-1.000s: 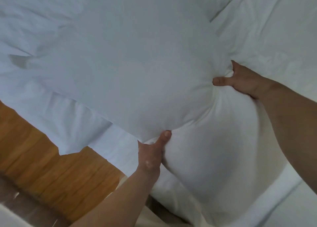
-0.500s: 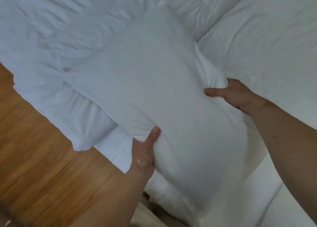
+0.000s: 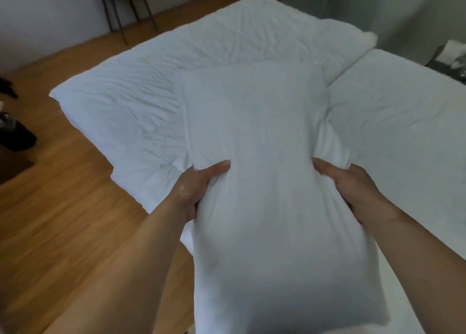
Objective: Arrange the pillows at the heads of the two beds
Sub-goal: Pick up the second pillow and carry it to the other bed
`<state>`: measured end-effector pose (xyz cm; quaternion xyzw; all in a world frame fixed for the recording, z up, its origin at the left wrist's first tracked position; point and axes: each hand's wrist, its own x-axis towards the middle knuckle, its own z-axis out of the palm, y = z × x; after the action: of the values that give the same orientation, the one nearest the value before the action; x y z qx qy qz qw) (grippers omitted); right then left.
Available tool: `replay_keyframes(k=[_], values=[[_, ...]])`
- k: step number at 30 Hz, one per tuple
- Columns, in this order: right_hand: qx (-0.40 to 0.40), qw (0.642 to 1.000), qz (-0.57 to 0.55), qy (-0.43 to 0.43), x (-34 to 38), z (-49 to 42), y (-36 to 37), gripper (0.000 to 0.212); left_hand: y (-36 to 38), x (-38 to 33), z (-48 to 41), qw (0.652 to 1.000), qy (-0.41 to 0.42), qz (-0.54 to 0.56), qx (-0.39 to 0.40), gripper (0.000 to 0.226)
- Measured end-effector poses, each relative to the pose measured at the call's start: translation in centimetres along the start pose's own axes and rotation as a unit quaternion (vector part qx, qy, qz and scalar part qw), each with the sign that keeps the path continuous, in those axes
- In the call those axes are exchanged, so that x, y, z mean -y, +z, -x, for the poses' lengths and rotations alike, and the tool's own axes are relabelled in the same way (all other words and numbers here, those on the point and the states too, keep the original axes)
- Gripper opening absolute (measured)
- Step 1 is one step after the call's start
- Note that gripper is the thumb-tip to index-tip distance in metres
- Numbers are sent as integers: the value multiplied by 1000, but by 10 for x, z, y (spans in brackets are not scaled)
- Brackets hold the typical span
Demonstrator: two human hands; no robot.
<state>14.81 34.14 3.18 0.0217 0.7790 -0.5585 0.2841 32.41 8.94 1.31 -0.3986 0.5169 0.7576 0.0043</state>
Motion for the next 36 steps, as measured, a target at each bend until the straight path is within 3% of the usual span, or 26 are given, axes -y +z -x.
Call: replay_keyframes(k=[4,7,12,19,22,25,28,32,36], values=[[1,999,-32,-3,3,47,14,50,-25,-22,43,999,21,-45,-5,49],[21,999,-47,4,-5,80,30,44,-50,-20,73,998,16,-56,-16,49],[40,998,-43,11,-20,125,60,43,-91,-2,119,998,-4,-55,-39,68],[61,998,-30,6,-15,162,124,69,-160,16,155,998,41,-19,-47,47],[71,997,-24,-19,-9,173,171,85,-208,20,162,996,73,-30,-43,79],[85,995,-10,-47,2,182,228,69,-267,16,163,993,93,-26,-67,98],[112,991,2,-68,20,189,290,45,-324,6,164,990,115,-16,-83,95],[163,983,27,-81,42,188,361,45,-385,-3,168,984,131,-7,-120,71],[194,975,44,-101,58,180,421,43,-434,-4,169,974,134,11,-180,90]])
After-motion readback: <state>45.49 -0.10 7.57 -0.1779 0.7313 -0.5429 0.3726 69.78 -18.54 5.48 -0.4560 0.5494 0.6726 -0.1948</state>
